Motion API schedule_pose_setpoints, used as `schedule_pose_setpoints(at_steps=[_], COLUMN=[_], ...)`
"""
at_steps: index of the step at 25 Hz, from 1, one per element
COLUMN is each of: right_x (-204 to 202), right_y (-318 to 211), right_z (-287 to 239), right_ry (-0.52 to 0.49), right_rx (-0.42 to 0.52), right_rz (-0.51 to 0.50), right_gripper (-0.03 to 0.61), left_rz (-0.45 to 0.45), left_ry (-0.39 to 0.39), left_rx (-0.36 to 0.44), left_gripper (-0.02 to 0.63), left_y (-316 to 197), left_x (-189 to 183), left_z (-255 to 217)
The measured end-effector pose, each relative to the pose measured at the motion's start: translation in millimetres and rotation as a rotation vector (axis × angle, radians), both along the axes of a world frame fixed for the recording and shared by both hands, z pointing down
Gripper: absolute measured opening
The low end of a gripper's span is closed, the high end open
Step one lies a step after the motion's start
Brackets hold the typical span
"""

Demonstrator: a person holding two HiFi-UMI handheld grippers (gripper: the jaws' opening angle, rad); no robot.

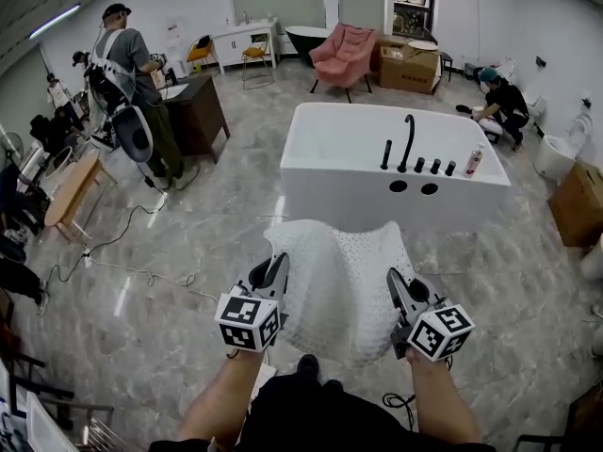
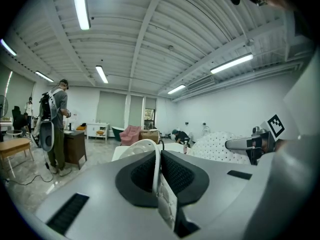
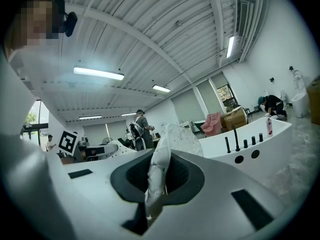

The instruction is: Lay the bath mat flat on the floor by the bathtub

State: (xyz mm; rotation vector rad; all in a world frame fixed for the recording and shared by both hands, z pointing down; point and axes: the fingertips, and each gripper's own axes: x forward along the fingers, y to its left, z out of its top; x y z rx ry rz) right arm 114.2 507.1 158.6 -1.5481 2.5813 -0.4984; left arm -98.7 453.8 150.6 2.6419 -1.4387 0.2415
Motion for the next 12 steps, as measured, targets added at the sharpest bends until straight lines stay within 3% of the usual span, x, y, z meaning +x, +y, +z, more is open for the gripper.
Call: schedule_pose_setpoints(at_steps=[12], right_x=[2], right_y=[-43], right_z=[30], right_ry=[0.012], right_rx=[-0.082], right_rz=[0.026], right_gripper=[0.029], left_rz=[0.018], left_ry=[0.042], left_rx=[-0.06], left_gripper=[0.02], left_y=[-55], left_x=[3], left_z=[35])
